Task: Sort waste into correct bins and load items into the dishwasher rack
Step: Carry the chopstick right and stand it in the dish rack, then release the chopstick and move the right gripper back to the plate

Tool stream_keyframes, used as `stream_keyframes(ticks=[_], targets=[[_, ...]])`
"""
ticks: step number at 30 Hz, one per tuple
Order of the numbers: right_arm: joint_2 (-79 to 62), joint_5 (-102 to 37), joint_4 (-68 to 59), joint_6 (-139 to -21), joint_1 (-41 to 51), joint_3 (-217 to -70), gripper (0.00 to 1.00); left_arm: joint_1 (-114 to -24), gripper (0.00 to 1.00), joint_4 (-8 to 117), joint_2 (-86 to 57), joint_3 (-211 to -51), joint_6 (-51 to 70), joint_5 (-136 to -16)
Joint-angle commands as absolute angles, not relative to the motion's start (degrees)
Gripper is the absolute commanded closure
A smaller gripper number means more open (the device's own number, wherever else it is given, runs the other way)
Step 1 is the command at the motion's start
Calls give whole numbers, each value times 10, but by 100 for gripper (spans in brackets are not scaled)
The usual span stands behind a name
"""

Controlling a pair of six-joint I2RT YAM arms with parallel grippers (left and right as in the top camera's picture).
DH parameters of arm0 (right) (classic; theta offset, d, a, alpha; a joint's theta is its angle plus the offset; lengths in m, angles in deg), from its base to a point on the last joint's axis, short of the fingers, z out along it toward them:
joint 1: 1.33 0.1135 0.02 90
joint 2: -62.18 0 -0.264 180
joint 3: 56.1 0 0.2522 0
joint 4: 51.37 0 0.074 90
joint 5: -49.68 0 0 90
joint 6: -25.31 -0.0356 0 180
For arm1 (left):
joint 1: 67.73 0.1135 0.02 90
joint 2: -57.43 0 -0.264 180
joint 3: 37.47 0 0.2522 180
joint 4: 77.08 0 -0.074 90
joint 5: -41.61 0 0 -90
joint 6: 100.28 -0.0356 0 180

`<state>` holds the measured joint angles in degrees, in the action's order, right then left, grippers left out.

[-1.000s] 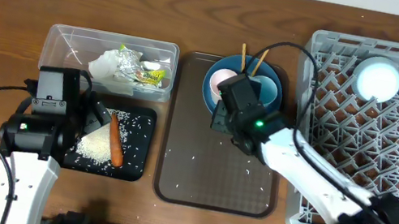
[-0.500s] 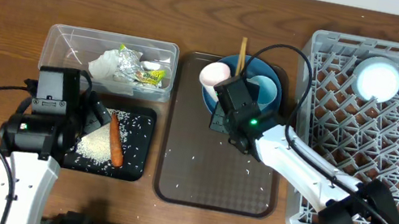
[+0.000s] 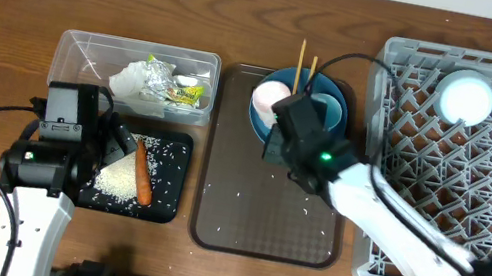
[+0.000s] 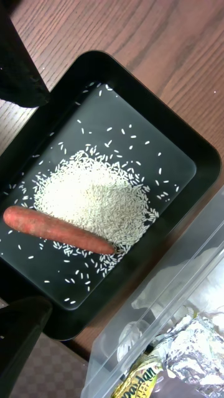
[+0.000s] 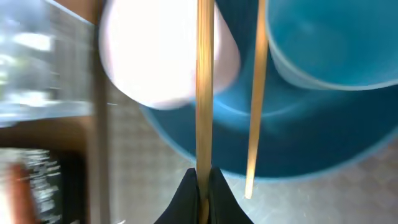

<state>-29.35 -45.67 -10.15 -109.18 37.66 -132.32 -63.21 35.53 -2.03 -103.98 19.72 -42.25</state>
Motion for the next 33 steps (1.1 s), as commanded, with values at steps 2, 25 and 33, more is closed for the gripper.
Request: stream_keyframes(ticks=[2, 25, 33], targets=[[-208, -468, -73, -1071, 379, -1323, 99, -629, 0, 354, -21, -1039, 198, -422], [-49, -422, 197, -684, 58, -1302, 99, -629, 0, 354, -21, -1039, 197, -422], [-138, -413, 156, -684, 55, -1289, 99, -629, 0, 354, -21, -1039, 197, -422]])
